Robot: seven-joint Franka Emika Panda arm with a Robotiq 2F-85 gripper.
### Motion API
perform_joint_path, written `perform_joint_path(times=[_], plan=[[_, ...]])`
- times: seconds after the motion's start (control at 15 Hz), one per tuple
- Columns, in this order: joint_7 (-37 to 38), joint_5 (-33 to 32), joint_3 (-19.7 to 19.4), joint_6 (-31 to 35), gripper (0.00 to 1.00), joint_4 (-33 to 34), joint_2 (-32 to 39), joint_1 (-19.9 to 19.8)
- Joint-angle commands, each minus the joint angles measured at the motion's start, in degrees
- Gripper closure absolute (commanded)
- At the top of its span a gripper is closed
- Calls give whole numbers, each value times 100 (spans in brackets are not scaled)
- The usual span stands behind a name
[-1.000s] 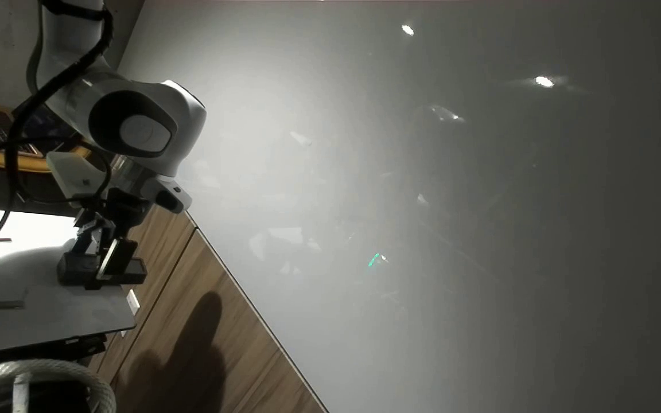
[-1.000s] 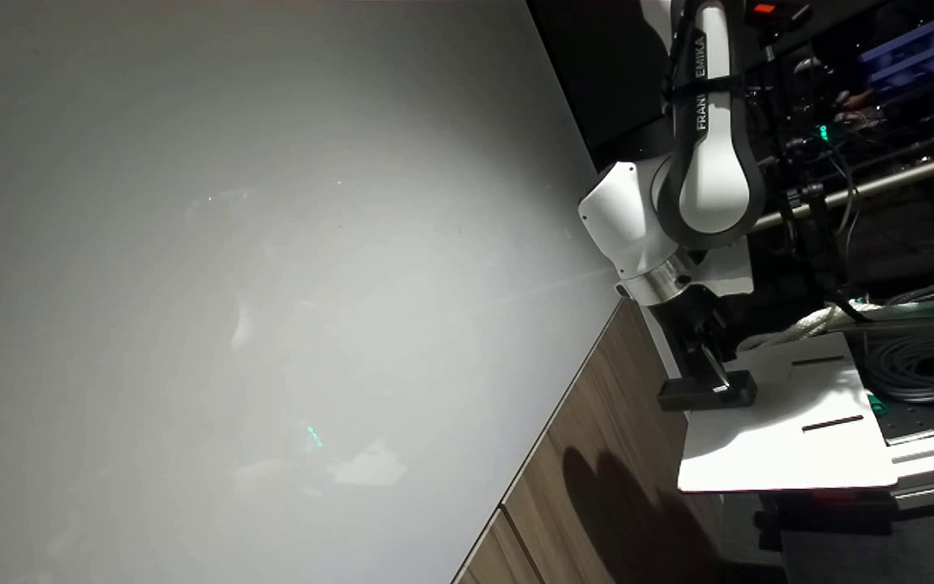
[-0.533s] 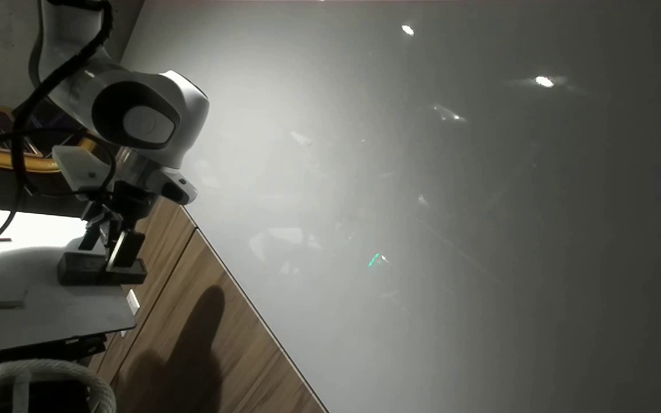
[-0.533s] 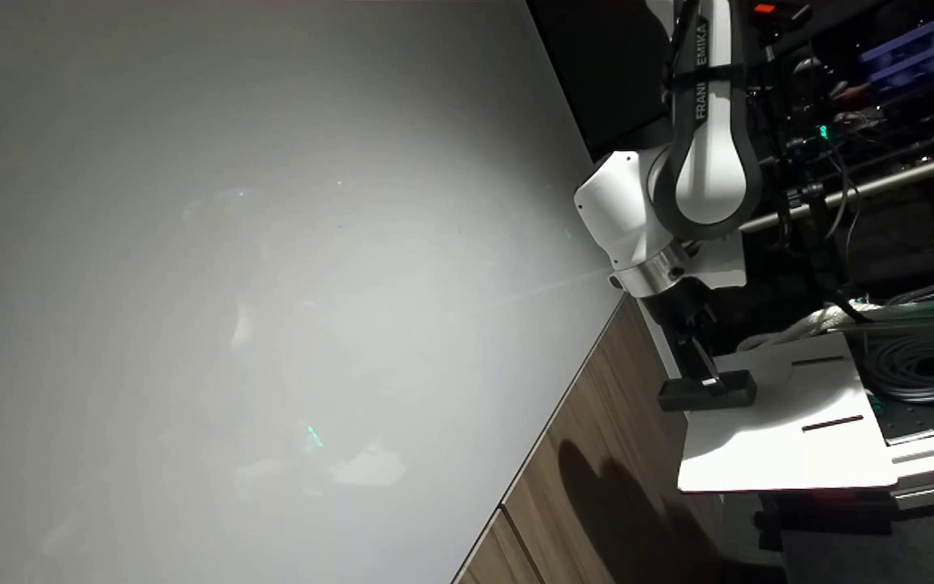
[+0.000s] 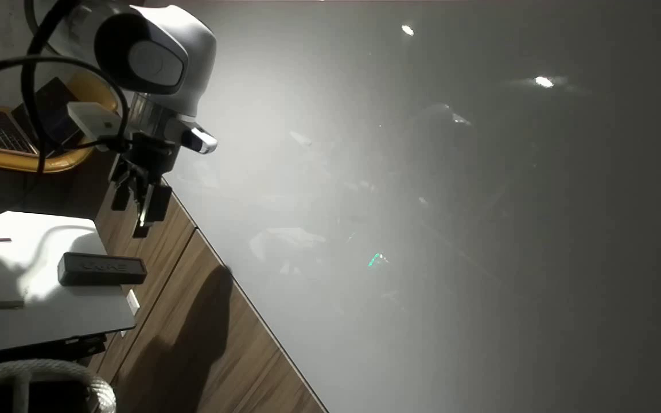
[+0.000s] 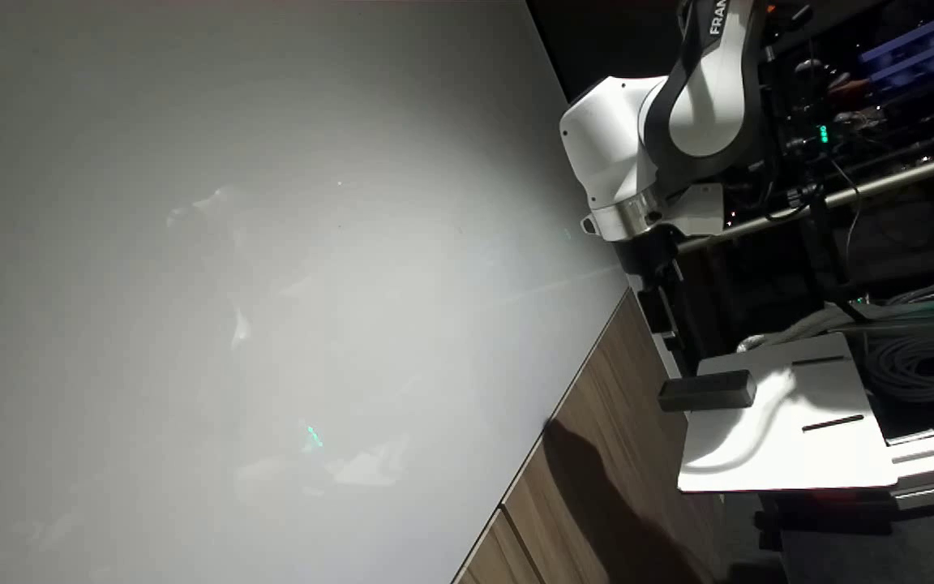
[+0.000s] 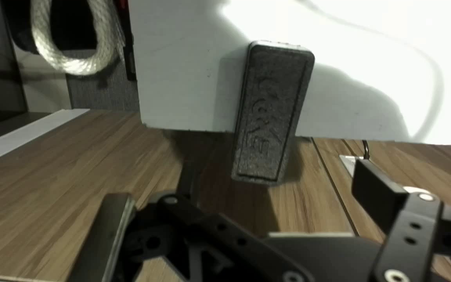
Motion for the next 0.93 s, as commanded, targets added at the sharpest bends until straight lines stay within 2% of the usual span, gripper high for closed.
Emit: perform_joint_path(times=[0.0,0.47,0.53,0.87], plan=[[-266,266,67,-200,0,-59,-802,-41],[-718,506,56,-419,0,-8,-1616,-36],[-565,460,129,-191,0,17,-1322,-110],[-636,483,124,-290,0,0,-1515,-105]])
